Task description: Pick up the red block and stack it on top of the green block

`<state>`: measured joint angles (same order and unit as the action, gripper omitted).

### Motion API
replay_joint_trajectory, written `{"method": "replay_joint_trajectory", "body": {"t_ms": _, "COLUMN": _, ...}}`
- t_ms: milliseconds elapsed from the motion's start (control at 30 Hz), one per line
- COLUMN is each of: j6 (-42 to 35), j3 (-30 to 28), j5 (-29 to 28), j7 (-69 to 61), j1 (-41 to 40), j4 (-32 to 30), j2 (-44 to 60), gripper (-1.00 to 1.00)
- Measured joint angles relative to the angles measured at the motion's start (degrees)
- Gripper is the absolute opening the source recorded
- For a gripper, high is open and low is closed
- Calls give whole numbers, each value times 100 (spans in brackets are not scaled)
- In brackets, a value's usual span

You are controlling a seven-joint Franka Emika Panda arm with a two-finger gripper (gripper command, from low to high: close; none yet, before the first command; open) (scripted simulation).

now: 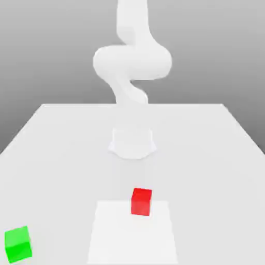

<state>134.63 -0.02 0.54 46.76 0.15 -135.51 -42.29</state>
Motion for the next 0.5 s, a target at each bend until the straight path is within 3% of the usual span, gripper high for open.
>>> {"method": "replay_joint_trajectory", "body": {"t_ms": 500, "j6": 2116, "j3": 367, "j5": 217, "j7": 835, "j1": 10, "j4": -2740, "j2": 2724, "gripper": 0}}
